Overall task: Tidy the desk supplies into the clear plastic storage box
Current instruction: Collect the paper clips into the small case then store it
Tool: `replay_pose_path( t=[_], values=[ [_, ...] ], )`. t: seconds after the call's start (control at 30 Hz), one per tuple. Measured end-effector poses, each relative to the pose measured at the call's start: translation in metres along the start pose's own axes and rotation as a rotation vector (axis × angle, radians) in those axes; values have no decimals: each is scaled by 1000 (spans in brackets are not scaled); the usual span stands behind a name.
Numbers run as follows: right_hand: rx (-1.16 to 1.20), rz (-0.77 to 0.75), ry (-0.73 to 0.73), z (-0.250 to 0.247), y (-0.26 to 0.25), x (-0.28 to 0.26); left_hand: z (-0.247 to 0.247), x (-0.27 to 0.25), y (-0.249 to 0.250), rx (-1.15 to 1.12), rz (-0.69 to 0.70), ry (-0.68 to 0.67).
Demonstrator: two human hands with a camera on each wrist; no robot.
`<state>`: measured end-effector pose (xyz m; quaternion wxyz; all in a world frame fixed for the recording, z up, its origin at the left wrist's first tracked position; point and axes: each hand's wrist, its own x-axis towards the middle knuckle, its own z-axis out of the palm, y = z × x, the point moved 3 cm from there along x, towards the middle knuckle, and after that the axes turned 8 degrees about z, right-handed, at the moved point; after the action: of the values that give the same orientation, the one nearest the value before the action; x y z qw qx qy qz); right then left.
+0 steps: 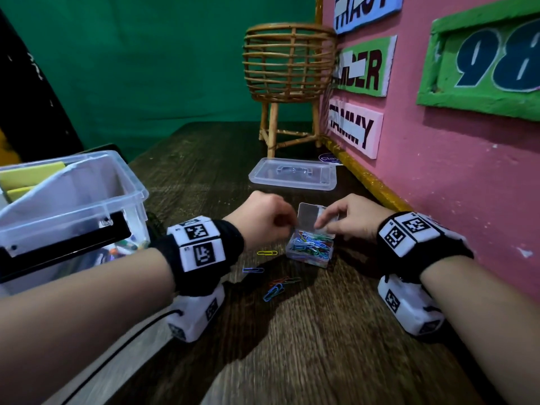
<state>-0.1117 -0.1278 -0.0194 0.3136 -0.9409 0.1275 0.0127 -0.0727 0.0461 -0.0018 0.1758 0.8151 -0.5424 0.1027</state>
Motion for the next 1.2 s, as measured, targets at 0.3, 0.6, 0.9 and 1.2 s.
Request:
replay_pose_path(
  t=[0.3, 0.6, 0.9, 1.2],
  values=[
    [-10, 0, -7, 0, 0, -1, 18, 17, 7, 17, -2, -227],
    [-22, 0, -5, 0, -2, -1, 13, -26, 11, -88, 107, -384],
    [-1, 12, -17, 0, -1, -3, 11, -44, -4, -138, 91, -426],
    [-18, 17, -19, 0, -2, -3, 12, -42, -21, 5, -10, -535]
  ],
)
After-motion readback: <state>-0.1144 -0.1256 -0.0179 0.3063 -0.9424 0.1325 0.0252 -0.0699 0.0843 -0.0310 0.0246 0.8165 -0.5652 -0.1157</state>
